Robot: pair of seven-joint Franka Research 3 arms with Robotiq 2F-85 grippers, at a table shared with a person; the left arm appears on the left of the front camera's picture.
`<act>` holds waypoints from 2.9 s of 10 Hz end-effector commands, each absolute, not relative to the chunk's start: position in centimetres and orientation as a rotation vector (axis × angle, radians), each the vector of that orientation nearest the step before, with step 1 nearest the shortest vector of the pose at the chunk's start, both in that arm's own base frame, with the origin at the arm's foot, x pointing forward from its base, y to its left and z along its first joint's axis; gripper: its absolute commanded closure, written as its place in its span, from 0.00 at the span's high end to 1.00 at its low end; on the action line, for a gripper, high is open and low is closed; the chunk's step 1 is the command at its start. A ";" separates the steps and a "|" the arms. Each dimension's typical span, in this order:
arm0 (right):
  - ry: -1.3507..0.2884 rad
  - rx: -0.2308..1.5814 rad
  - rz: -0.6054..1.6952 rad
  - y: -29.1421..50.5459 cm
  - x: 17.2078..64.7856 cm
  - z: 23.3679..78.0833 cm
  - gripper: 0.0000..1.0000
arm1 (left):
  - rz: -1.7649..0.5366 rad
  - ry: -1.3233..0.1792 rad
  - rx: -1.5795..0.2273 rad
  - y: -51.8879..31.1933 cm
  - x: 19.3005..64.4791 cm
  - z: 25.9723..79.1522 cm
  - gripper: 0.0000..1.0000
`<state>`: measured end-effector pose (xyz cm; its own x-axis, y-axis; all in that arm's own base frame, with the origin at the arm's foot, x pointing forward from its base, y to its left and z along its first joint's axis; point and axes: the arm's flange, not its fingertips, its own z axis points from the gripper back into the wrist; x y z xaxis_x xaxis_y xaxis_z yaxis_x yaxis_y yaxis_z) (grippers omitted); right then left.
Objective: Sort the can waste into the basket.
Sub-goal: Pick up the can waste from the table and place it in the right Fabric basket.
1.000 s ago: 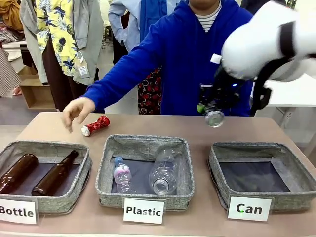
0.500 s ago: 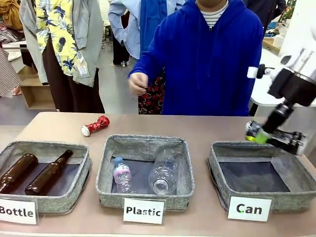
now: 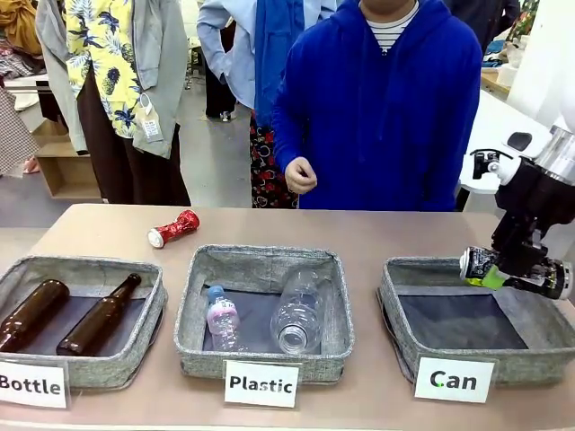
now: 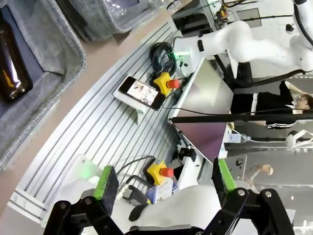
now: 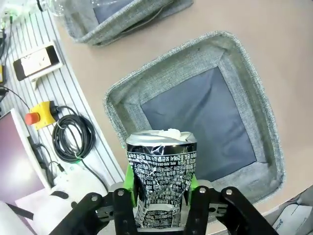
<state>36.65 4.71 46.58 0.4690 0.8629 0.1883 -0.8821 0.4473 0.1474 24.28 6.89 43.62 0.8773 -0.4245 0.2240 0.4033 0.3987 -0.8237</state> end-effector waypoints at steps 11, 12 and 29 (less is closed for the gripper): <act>-0.323 0.859 -0.009 5.9 40.7 47.4 1.00 | -0.516 0.016 -1.056 6.7 24.1 43.9 1.00; -0.424 1.001 -0.188 5.4 41.0 47.6 1.00 | -0.516 0.016 -1.056 6.7 24.1 43.9 1.00; -0.123 0.963 -0.032 1.5 42.2 46.6 1.00 | -0.391 -0.062 -0.838 5.7 23.5 45.2 1.00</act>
<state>42.10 1.89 46.38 0.9921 -0.1018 0.0736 -0.0017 0.5752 0.8180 24.59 7.21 44.36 0.8922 -0.3907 0.2266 0.4022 0.4590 -0.7922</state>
